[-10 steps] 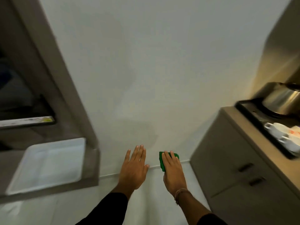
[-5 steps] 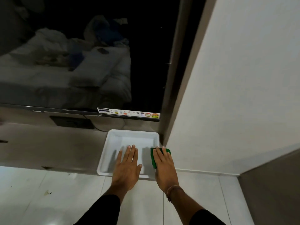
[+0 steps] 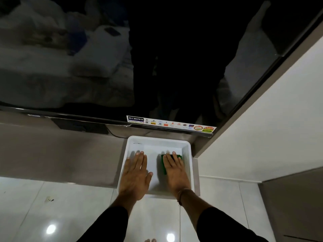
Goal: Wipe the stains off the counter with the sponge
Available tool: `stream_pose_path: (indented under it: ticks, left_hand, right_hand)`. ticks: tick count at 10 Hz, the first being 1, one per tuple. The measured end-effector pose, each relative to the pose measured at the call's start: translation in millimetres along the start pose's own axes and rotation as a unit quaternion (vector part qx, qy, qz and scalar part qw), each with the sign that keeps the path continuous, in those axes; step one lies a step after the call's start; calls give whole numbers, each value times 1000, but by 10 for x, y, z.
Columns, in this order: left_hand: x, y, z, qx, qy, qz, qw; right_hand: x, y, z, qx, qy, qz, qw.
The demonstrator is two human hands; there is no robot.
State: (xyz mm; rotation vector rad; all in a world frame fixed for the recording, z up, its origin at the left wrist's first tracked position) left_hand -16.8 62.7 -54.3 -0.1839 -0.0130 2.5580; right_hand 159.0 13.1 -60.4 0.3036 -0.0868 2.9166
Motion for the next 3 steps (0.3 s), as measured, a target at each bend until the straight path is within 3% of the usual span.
stream_pose_path:
  ticks: [3]
  left_hand:
    - [-17,-28,-19,6,-22,-5,1000]
  right_hand:
    - [-43,18,-158,50,-21,20,998]
Point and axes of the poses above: each hand's wrist, its own y-axis away from the middle knuckle, its own z-axis out of the back of the hand, x = y × z, the point moved 2 cm from there along -y, towards the middle knuckle, and after that the axes turned 11 degrees about -x, right-handed, at the moved point
